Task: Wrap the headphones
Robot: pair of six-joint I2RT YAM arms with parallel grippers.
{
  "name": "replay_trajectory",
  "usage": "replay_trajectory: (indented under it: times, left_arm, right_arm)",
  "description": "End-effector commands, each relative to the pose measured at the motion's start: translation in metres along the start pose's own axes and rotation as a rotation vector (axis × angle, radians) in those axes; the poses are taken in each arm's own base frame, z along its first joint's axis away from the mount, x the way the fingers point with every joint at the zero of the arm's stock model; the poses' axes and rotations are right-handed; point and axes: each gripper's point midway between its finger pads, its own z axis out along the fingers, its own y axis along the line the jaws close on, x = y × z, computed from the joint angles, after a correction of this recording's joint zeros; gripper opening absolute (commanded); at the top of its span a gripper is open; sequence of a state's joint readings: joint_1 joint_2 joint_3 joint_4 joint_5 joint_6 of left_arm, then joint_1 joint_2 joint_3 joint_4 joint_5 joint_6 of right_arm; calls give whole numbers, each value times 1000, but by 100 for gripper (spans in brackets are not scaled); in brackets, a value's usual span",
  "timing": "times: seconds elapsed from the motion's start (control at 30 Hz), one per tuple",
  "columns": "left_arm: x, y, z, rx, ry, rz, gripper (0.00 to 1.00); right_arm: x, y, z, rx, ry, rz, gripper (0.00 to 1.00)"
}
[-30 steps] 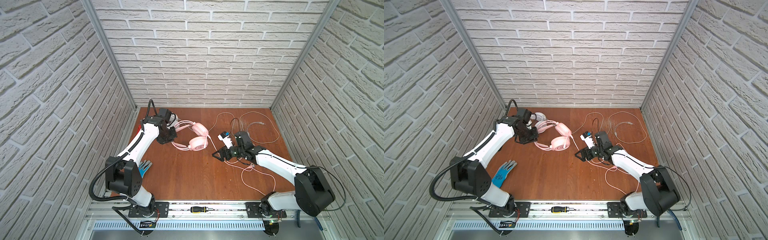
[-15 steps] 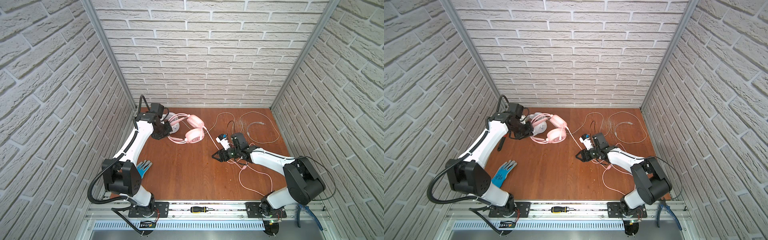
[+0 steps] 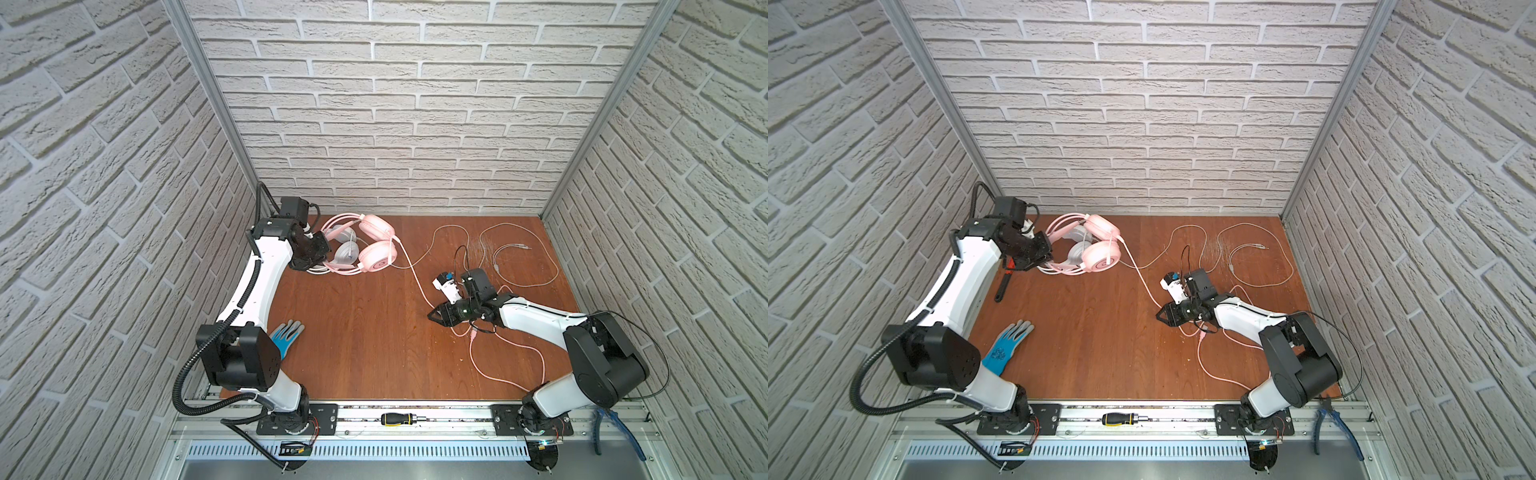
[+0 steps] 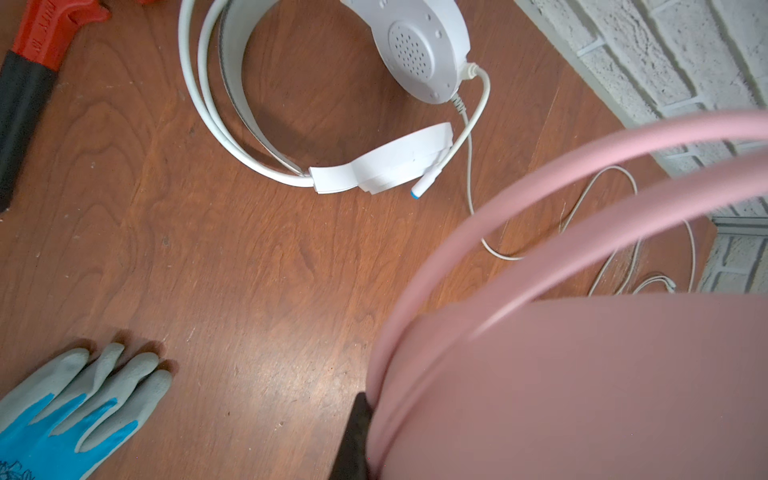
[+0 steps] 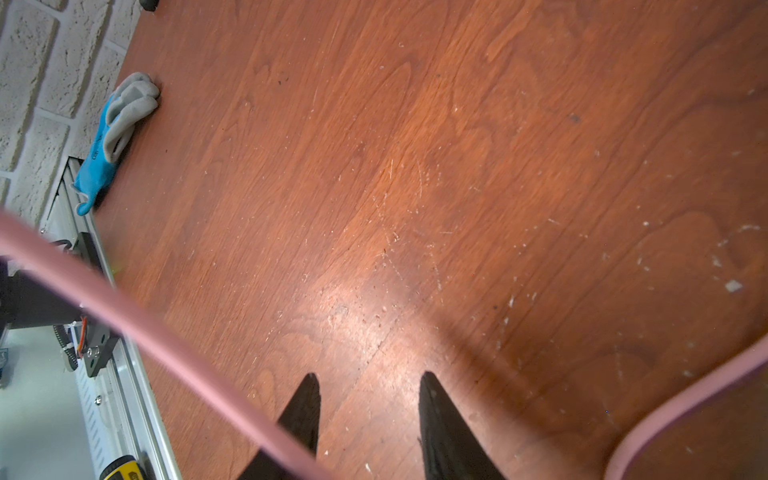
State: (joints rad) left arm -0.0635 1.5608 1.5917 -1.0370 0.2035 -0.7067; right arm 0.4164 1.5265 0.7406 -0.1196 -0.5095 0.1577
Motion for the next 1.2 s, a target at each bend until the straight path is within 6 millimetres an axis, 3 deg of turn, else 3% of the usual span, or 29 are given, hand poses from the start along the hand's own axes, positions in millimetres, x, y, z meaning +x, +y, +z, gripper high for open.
replay_trajectory:
  times: [0.0, 0.5, 0.7, 0.87, 1.17]
  left_arm:
    - [-12, -20, -23, 94, -56, 18, 0]
    - [-12, -24, -21, 122, -55, 18, 0]
    - [-14, -19, -20, 96, -62, 3, 0]
    - [-12, -17, -12, 92, -56, -22, 0]
    - [1, -14, 3, 22, -25, -1, 0]
  right_arm:
    - [9, -4, 0, 25, 21, -9, 41]
    - [6, -14, 15, 50, 51, 6, 46]
    - [16, -17, 13, 62, 55, 11, 34]
    - [12, -9, -2, 72, 61, -21, 8]
    - [-11, 20, -49, 102, 56, -151, 6]
